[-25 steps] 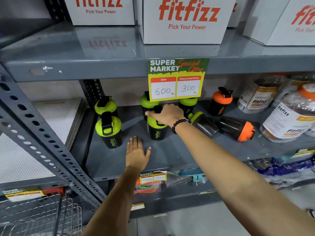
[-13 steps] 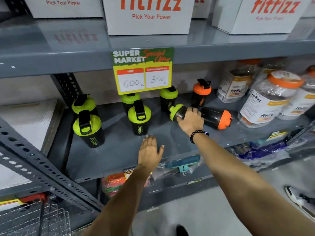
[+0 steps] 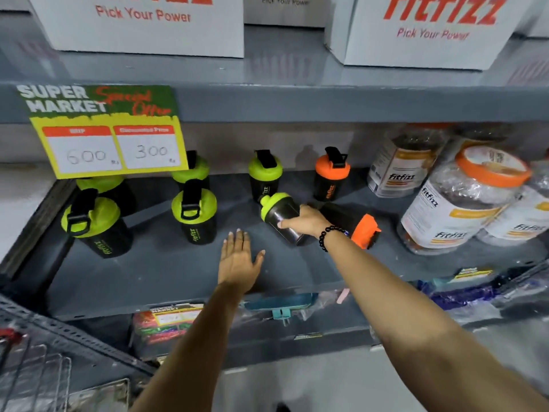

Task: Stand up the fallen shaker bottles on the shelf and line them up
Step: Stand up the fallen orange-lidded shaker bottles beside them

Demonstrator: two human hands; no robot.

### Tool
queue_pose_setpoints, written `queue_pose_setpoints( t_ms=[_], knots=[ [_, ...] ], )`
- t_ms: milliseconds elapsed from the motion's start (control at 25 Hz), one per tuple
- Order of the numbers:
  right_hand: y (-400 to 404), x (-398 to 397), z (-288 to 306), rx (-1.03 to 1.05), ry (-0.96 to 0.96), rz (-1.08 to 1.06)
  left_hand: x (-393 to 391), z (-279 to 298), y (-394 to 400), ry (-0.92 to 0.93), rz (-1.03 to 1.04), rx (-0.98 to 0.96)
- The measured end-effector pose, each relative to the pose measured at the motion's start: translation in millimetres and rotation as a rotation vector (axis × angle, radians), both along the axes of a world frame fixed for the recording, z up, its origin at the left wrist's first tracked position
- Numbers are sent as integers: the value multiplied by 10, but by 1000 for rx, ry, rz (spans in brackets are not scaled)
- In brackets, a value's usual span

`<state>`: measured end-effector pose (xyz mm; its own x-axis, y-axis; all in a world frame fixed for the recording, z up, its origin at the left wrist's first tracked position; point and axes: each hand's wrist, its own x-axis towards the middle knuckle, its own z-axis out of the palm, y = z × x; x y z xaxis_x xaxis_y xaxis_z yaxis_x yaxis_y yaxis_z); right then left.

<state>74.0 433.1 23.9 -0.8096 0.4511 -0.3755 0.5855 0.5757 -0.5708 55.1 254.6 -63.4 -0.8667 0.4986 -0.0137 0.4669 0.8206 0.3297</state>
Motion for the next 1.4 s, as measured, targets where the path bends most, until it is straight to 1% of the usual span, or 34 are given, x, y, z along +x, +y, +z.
queue_pose_setpoints(
  t_ms=[120,200,280,400,600,720,840,880,1000,1040,1080,1160,1240,1320,1400],
  knots=[
    [71,-53,-27,-108,2,-9,6,-21,4,-1,22,9],
    [47,-43,-17,-205,37,-23,16,-24,0,-2,21,10],
    [8,-28,-35,-347,136,-60,16,-22,-1,-4,22,-2],
    [-68,19,-45,-492,308,-144,4,-36,4,-1,25,-11],
    [-132,92,-228,-482,411,-156,1,-33,-10,-11,16,5],
    [-114,152,-244,-490,419,-138,-1,-28,-5,-13,16,14],
    [-50,173,-150,-370,317,-94,-9,-30,-14,-15,13,7],
    [-42,182,-65,-298,324,-136,-9,-32,-16,-12,8,4],
    [-70,161,240,-76,501,-428,-8,-39,-17,4,-5,2],
    [-102,130,351,-8,513,-467,-8,-40,-17,7,-5,2],
    [-152,81,455,69,460,-435,-7,-40,-17,9,-4,4],
    [-266,-16,568,183,232,-274,0,-36,-19,9,-1,8],
    [-364,-67,628,288,71,-153,12,-34,-22,9,-3,16],
    [-382,-115,655,331,12,-64,15,-33,-31,10,-4,25],
    [-365,-145,709,331,-9,72,13,-28,-33,13,-3,32]
  ],
)
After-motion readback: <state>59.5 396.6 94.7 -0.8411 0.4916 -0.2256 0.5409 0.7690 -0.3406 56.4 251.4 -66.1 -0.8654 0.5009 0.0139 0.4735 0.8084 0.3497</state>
